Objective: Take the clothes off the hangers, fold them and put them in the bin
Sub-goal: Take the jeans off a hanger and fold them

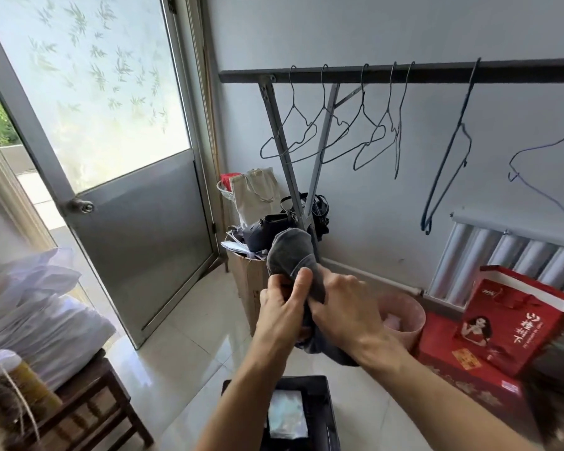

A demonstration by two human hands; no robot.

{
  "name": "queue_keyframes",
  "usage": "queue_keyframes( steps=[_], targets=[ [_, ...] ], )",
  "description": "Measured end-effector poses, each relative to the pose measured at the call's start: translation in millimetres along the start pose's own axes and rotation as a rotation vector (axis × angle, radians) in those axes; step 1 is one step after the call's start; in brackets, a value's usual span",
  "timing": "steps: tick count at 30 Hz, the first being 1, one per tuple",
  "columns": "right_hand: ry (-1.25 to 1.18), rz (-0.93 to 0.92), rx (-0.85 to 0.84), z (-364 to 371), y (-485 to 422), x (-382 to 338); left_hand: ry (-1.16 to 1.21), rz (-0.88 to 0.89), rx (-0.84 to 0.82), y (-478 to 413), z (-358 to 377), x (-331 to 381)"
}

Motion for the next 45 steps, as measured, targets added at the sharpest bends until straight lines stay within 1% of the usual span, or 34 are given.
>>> queue_keyframes(
  steps=[2, 3, 7, 10, 12, 13, 14, 16, 17, 19, 22, 26, 27, 29, 31, 32, 33, 34, 35, 36, 39, 41, 43, 45],
  targets=[
    [-0.006, -0.051, 0.004, 6, 2, -8, 0.182, -0.042, -0.006, 0, -1, 8],
    [-0.009, -0.067, -0.008, 10, 4, -12, 0.233, -0.057, -0.006, -2, -3, 9],
    [0.031, -0.085, -0.051, 26, 7, -24, 0.244, -0.081, 0.016, -7, -11, 13],
    [0.026, -0.147, -0.051, 33, 8, -29, 0.302, -0.084, 0.043, -15, -22, 13],
    [-0.003, -0.18, -0.069, 33, 10, -31, 0.335, -0.09, 0.041, -21, -33, 9],
    [-0.064, -0.178, -0.079, 33, 10, -31, 0.335, -0.095, 0.036, -23, -40, 6],
    [-0.157, -0.153, -0.071, 31, 8, -30, 0.333, -0.101, 0.025, -25, -46, 3],
    [-0.322, -0.043, 0.002, 28, -1, -21, 0.349, -0.13, -0.019, -26, -56, -2],
    [-0.341, 0.021, 0.048, 27, -8, -14, 0.363, -0.159, -0.046, -26, -60, -4],
    [-0.282, 0.11, 0.1, 30, -20, -3, 0.392, -0.227, -0.091, -28, -68, -9],
    [-0.233, 0.201, 0.1, 35, -33, 7, 0.452, -0.261, -0.127, -34, -81, -11],
    [-0.327, 0.253, 0.07, 47, -45, 10, 0.589, -0.267, -0.138, -44, -99, -14],
    [-0.402, 0.27, 0.05, 52, -48, 9, 0.622, -0.271, -0.139, -47, -103, -16],
    [-0.695, 0.364, -0.047, 62, -53, 5, 0.668, -0.277, -0.149, -54, -108, -20],
    [-1.109, 0.523, -0.278, 77, -57, 2, 0.705, -0.281, -0.155, -61, -112, -21],
    [-1.266, 0.594, -0.396, 83, -57, -1, 0.722, -0.279, -0.165, -66, -114, -21],
    [-1.367, 0.64, -0.482, 88, -59, -2, 0.721, -0.282, -0.164, -72, -117, -21],
    [-1.429, 0.659, -0.532, 92, -62, -1, 0.71, -0.29, -0.156, -79, -120, -22],
    [-1.455, 0.674, -0.537, 98, -68, 3, 0.689, -0.303, -0.145, -88, -123, -21],
    [-1.452, 0.677, -0.516, 101, -76, 6, 0.652, -0.316, -0.14, -98, -125, -19],
    [-1.396, 0.642, -0.359, 113, -106, 21, 0.462, -0.368, -0.107, -132, -134, -13],
    [-1.36, 0.61, -0.291, 122, -125, 29, 0.278, -0.344, -0.067, -154, -137, -7],
    [-1.332, 0.578, -0.269, 133, -139, 34, 0.141, -0.297, 0.048, -173, -131, -5],
    [-1.299, 0.557, -0.291, 148, -149, 37, 0.135, -0.255, 0.23, -194, -125, -19]
  ],
)
Point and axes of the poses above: each hand's wrist, its own y-axis away from the middle knuckle, its own z-axis out of the palm, x = y × z, the point moved 3 cm from there along -y, towards the middle knuckle, and after that the axes turned 1 degree about -x, right-handed, at the moved point
